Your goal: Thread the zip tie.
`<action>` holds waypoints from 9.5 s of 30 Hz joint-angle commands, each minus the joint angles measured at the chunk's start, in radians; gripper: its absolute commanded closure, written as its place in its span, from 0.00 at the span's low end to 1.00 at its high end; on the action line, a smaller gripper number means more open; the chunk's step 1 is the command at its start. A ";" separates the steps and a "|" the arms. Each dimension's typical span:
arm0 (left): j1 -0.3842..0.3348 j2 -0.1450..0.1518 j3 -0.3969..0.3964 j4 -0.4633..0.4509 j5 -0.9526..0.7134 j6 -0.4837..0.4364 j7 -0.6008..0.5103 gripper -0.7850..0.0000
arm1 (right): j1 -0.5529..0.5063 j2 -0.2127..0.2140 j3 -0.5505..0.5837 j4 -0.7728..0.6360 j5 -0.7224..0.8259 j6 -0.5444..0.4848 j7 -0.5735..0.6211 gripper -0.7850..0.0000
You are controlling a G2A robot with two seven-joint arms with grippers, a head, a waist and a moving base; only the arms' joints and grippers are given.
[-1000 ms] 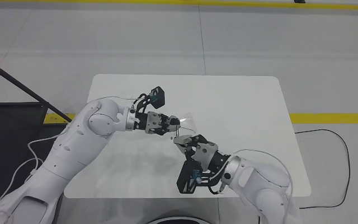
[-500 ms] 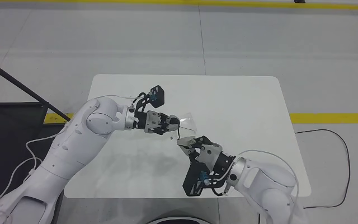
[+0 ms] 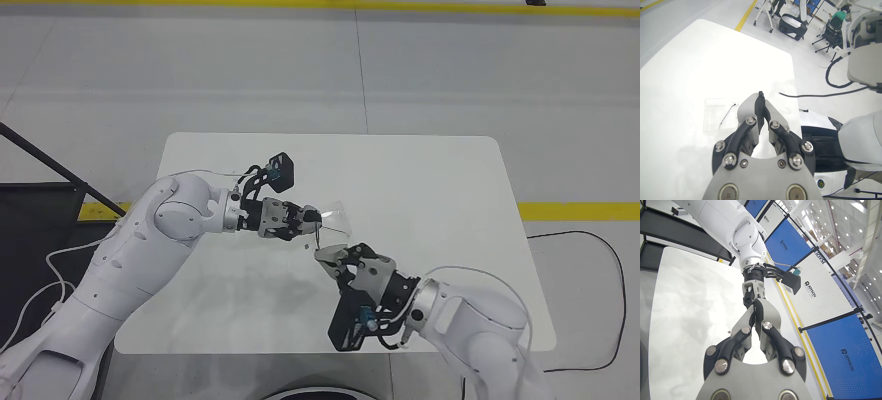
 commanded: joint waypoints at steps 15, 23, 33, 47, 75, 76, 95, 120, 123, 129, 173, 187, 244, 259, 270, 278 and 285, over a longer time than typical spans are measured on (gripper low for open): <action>0.000 0.000 0.000 0.000 0.000 0.000 0.000 1.00 | 0.038 0.001 -0.024 0.024 0.025 0.000 0.025 1.00; 0.000 0.000 0.000 0.000 0.000 0.000 0.000 1.00 | 0.049 0.002 -0.028 0.034 0.034 0.013 0.039 1.00; 0.000 0.000 0.000 0.000 0.000 0.000 0.000 1.00 | 0.059 0.004 -0.033 0.041 0.050 0.014 0.055 1.00; 0.000 0.000 0.000 0.000 0.000 0.000 0.000 1.00 | 0.064 0.007 -0.037 0.048 0.052 0.034 0.058 1.00; 0.000 0.000 0.000 0.000 0.000 0.000 0.000 1.00 | 0.069 0.013 -0.046 0.051 0.051 0.041 0.061 1.00; 0.000 0.000 0.000 0.000 0.000 0.000 0.000 1.00 | 0.070 0.013 -0.047 0.051 0.052 0.042 0.062 1.00; 0.000 0.000 0.000 0.000 0.000 0.000 0.000 1.00 | 0.050 0.008 -0.080 0.024 -0.074 0.219 0.047 1.00; 0.000 0.000 0.000 0.000 0.000 0.000 0.000 1.00 | 0.028 -0.004 -0.117 0.021 -0.196 0.355 0.038 1.00; 0.000 0.000 0.000 0.000 0.000 0.000 0.000 1.00 | 0.028 -0.006 -0.123 0.022 -0.208 0.371 0.042 1.00; 0.000 0.000 0.000 0.000 0.000 0.000 0.000 1.00 | 0.032 -0.011 -0.134 0.031 -0.219 0.384 0.053 1.00; 0.000 0.000 0.000 0.000 0.000 0.000 0.000 1.00 | 0.093 -0.020 -0.140 0.073 -0.149 0.163 0.134 1.00; 0.000 0.000 0.000 0.000 0.000 0.000 0.000 1.00 | 0.040 -0.026 -0.118 0.057 -0.176 0.339 0.088 1.00; 0.124 0.008 -0.103 -0.093 0.055 0.128 0.255 1.00 | -0.166 -0.013 0.049 0.071 0.319 0.141 0.037 0.00; 0.164 -0.001 -0.116 -0.122 0.162 0.095 0.350 1.00 | 0.134 -0.039 -0.006 0.371 0.897 0.168 0.364 0.14; 0.170 -0.007 -0.118 -0.124 0.181 0.075 0.359 1.00 | 0.184 -0.042 -0.036 0.418 0.916 0.189 0.383 0.74; 0.169 -0.009 -0.124 -0.120 0.176 0.071 0.353 1.00 | 0.195 -0.041 -0.045 0.427 0.917 0.190 0.384 0.92; 0.169 -0.011 -0.129 -0.119 0.177 0.066 0.350 1.00 | 0.196 -0.039 -0.045 0.426 0.921 0.188 0.383 0.96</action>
